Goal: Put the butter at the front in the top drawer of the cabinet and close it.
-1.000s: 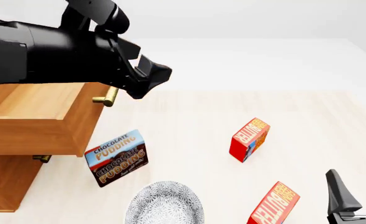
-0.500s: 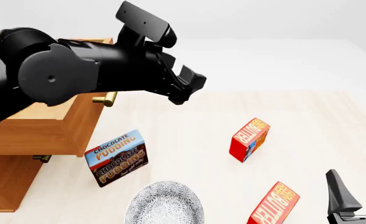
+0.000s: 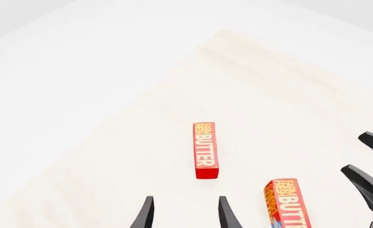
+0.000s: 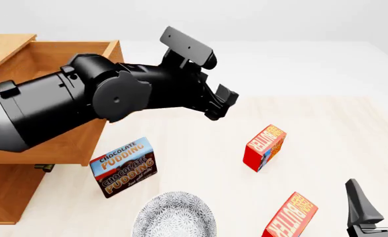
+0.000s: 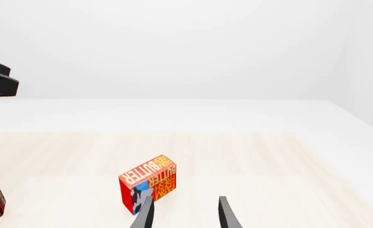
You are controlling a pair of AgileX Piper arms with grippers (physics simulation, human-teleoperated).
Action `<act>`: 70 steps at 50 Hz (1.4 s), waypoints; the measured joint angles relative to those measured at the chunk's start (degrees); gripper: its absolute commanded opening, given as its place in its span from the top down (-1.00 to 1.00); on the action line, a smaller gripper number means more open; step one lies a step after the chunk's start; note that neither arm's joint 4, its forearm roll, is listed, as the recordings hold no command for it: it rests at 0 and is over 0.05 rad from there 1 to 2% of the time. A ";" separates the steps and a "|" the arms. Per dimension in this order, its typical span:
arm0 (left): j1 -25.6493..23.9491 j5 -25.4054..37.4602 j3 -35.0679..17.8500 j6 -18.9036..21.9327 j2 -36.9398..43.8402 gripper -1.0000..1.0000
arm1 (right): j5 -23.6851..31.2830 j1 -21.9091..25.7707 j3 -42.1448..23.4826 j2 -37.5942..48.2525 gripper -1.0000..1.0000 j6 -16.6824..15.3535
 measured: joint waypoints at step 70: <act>-3.03 -9.22 -13.23 -5.90 27.51 -1.00 | -0.01 0.00 0.05 -0.04 -1.00 0.02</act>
